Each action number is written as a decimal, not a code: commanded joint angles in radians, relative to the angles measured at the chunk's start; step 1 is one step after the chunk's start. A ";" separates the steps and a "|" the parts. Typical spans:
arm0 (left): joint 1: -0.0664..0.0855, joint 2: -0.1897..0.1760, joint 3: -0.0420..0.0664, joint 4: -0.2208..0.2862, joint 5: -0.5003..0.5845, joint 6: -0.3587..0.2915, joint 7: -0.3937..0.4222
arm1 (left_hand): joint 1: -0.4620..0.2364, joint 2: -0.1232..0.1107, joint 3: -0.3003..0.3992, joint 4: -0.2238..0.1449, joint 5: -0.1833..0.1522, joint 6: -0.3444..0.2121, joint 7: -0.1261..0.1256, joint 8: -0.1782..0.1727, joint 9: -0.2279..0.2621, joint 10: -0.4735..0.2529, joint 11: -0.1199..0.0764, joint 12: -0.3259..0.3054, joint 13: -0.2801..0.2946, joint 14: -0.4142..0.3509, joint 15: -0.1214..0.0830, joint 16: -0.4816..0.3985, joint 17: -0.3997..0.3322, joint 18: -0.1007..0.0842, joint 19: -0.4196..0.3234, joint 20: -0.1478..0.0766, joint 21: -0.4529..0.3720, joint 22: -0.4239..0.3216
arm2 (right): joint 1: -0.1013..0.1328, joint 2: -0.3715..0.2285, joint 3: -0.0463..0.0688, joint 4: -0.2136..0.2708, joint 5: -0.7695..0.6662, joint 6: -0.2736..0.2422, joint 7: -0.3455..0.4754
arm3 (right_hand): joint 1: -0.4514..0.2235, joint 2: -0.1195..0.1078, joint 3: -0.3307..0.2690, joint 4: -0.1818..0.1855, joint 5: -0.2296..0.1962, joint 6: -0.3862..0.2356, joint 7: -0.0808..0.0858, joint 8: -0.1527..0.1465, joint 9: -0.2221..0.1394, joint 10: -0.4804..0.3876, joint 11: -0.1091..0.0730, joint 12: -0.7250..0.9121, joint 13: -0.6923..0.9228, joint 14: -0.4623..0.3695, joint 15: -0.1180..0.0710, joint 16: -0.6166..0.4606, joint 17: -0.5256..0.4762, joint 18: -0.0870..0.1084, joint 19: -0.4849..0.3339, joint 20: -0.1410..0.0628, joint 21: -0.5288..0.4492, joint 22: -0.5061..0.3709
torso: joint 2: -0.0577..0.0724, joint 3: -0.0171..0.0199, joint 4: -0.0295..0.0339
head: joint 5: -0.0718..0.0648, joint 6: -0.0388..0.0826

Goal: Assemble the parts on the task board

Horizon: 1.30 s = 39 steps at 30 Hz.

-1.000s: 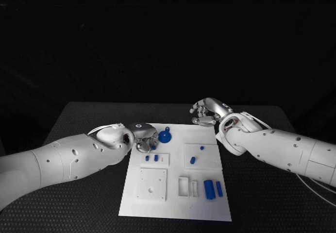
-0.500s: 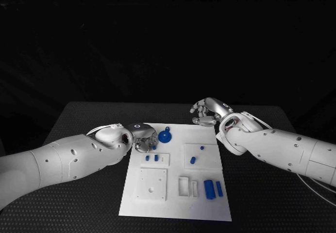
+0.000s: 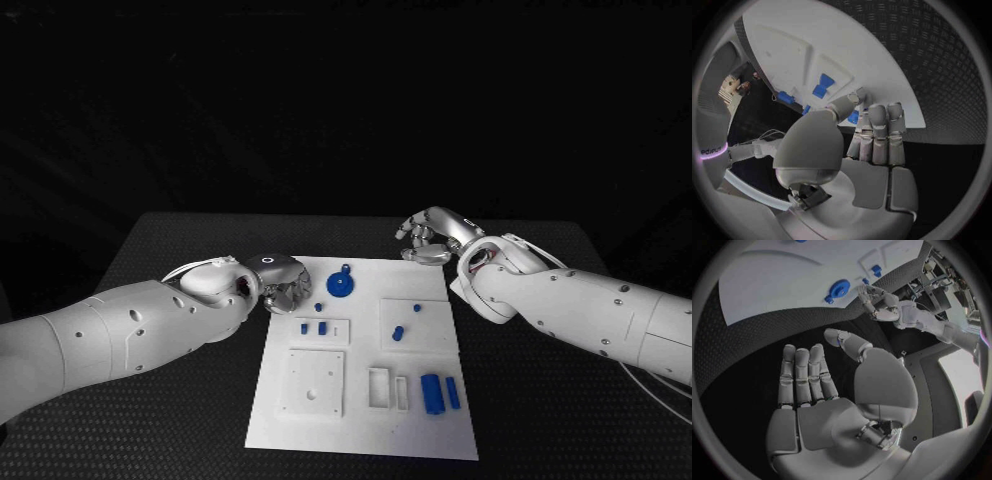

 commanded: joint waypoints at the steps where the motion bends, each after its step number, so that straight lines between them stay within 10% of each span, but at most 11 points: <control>1: 0.002 -0.012 0.009 0.003 0.081 -0.058 0.013 | 0.005 -0.007 -0.001 0.011 -0.005 0.018 0.005 0.011 0.004 -0.001 -0.001 0.005 0.003 0.001 0.003 -0.004 0.001 0.021 0.007 -0.022 0.004 0.019 | 0.000 -0.005 0.000 0.000 0.088 0.076 0.060 | -0.006 0.021 0.012 0.000 -0.061 -0.006 0.009 0.008 0.000 -0.036 0.010 -0.079 -0.054 -0.037 0.017 -0.077 -0.049 -0.005 -0.049 0.008 -0.043 -0.017 | -0.001 0.0018 0.0006 | 0.000 0.003; 5: 0.004 -0.032 0.039 0.008 0.204 -0.104 0.033 | -0.010 -0.018 -0.005 0.025 -0.005 0.016 0.007 0.011 0.003 0.000 -0.001 0.005 0.004 0.001 0.004 -0.005 0.002 0.020 0.008 -0.021 0.006 0.019 | 0.001 -0.013 0.000 -0.006 0.122 0.117 0.083 | -0.001 0.033 -0.012 -0.011 -0.110 -0.012 0.015 0.023 0.001 0.011 0.017 -0.254 -0.210 0.021 0.038 -0.197 -0.180 -0.001 -0.046 0.021 -0.085 -0.035 | 0.000 0.0017 -0.0005 | 0.001 0.006; 12: 0.006 -0.070 0.081 0.036 0.540 -0.132 0.077 | -0.044 -0.039 -0.014 0.062 -0.006 0.011 0.014 0.010 0.001 -0.007 0.002 0.002 0.007 -0.010 0.007 -0.025 -0.005 0.018 -0.004 -0.019 -0.003 0.016 | 0.001 -0.024 0.000 -0.016 0.089 0.208 0.084 | 0.006 0.048 -0.040 -0.012 -0.161 -0.021 0.020 0.035 -0.006 0.064 0.053 -0.534 -0.411 0.092 0.009 -0.163 -0.220 0.006 0.024 0.005 -0.072 -0.024 | 0.000 0.0014 -0.0019 | -0.014 0.012; 20: 0.007 -0.112 0.086 0.066 1.135 -0.054 0.184 | -0.138 -0.062 -0.081 0.108 -0.012 0.002 0.018 0.013 0.002 -0.018 0.011 0.001 0.011 -0.053 0.017 -0.119 -0.044 0.005 -0.054 -0.006 -0.054 -0.002 | -0.001 -0.050 -0.004 0.002 -0.157 0.272 0.078 | 0.014 0.064 -0.072 -0.015 -0.237 0.000 0.006 0.058 -0.006 0.174 0.046 -0.705 -0.500 0.157 -0.009 -0.141 -0.246 0.006 0.095 -0.026 -0.067 -0.028 | -0.001 0.0014 0.0001 | -0.033 0.010; 31: 0.006 -0.141 0.085 0.119 1.236 0.007 0.247 | -0.174 0.002 -0.167 0.031 -0.005 0.003 0.011 0.029 0.012 -0.009 0.023 0.005 0.021 -0.166 0.066 -0.376 -0.140 -0.039 -0.181 0.037 -0.201 -0.060 | -0.020 -0.078 -0.024 0.042 -0.312 0.307 0.060 | 0.024 0.068 -0.074 -0.016 -0.298 0.037 -0.009 0.076 -0.002 0.230 0.044 -0.800 -0.530 0.173 -0.011 -0.138 -0.263 0.006 0.114 -0.034 -0.074 -0.028 | -0.001 -0.0014 0.0003 | -0.042 0.005; 39: 0.005 -0.143 0.085 0.124 1.256 0.010 0.250 | -0.174 0.011 -0.163 0.008 -0.004 0.000 0.012 0.029 0.011 -0.012 0.025 0.002 0.022 -0.167 0.090 -0.463 -0.157 -0.035 -0.197 0.060 -0.233 -0.065 | -0.035 -0.086 -0.036 0.051 -0.390 0.312 0.028 | 0.040 0.049 -0.051 -0.010 -0.307 0.037 -0.008 0.072 -0.008 0.247 0.048 -0.849 -0.549 0.177 -0.008 -0.139 -0.271 0.006 0.119 -0.034 -0.081 -0.028 | 0.001 -0.0025 0.0008 | -0.046 0.003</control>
